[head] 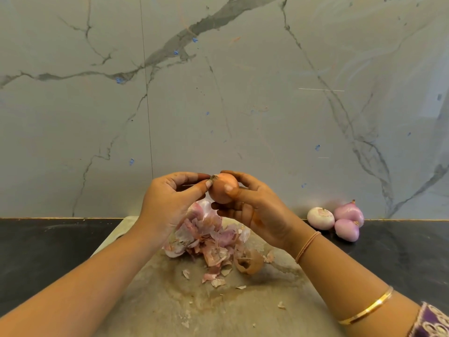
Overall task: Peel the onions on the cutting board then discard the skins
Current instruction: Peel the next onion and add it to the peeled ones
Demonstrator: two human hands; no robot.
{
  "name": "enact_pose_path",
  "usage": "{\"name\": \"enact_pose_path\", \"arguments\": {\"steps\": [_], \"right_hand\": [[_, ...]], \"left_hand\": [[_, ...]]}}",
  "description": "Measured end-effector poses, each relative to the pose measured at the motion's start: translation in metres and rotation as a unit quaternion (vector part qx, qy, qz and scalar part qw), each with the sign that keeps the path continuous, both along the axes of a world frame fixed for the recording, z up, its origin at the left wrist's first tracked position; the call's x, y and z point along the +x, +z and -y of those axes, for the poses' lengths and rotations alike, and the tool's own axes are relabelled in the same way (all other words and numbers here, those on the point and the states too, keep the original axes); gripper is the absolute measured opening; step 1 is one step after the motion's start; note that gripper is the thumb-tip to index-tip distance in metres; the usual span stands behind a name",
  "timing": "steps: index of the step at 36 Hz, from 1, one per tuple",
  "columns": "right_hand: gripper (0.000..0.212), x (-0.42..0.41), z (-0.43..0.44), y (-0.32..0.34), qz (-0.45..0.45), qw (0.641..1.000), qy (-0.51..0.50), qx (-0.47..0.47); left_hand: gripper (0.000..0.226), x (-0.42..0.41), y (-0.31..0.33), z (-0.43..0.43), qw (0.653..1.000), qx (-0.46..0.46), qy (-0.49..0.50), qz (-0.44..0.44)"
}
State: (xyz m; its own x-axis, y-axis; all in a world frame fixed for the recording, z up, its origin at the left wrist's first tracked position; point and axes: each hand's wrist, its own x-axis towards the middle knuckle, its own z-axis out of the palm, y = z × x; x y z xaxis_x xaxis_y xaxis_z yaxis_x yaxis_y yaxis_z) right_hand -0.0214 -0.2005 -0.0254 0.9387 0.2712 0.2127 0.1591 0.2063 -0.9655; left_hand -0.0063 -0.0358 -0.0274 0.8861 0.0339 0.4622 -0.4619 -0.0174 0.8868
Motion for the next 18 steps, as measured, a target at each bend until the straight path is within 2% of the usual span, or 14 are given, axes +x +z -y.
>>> {"name": "enact_pose_path", "arguments": {"steps": [7,18], "right_hand": [[0.042,-0.001,-0.006,-0.003,0.067,0.988,-0.059,-0.128],[0.045,-0.001,-0.013,-0.004,0.084,0.985,-0.081,-0.128]], "left_hand": [[0.012,-0.002,-0.001,0.002,0.998,0.047,0.024,0.028],[0.021,-0.008,-0.002,0.01,0.989,0.076,0.076,0.106]]}}
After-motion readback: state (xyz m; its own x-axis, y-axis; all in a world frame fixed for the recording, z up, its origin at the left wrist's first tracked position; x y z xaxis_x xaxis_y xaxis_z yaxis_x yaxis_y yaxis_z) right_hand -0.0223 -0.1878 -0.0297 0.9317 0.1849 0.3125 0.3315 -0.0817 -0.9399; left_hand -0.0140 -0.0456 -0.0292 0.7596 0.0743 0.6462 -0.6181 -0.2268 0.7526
